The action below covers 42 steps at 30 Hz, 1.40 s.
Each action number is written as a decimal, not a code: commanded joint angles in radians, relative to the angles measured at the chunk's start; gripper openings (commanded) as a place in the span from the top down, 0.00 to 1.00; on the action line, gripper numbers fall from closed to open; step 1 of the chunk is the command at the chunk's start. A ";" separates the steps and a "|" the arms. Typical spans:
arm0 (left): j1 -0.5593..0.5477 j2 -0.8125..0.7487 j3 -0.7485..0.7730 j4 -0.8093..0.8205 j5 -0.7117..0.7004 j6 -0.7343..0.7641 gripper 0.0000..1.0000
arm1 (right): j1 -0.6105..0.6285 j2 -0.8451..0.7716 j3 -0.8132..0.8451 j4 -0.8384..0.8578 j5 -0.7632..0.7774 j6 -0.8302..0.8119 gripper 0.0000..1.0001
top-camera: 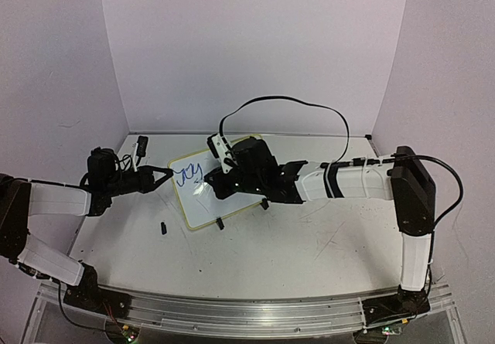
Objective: Write a sentence on the whiteboard
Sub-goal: Write on the whiteboard with the whiteboard marker without the cap.
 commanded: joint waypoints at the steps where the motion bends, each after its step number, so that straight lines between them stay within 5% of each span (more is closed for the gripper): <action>1: 0.003 -0.003 0.042 0.045 0.031 -0.005 1.00 | -0.024 -0.040 -0.018 0.011 0.089 -0.003 1.00; 13: 0.002 -0.001 0.039 0.045 0.027 -0.002 1.00 | -0.029 -0.087 -0.026 0.015 0.092 -0.019 1.00; 19: 0.003 -0.009 0.036 0.044 0.011 -0.025 1.00 | -0.024 -0.256 -0.134 0.052 -0.041 -0.038 1.00; 28: 0.002 -0.036 0.039 -0.060 0.001 0.108 1.00 | -0.025 -0.292 -0.198 0.102 -0.157 -0.163 1.00; 42: 0.003 -0.059 0.055 -0.153 -0.046 0.223 1.00 | -0.024 -0.240 -0.193 0.115 -0.044 -0.152 1.00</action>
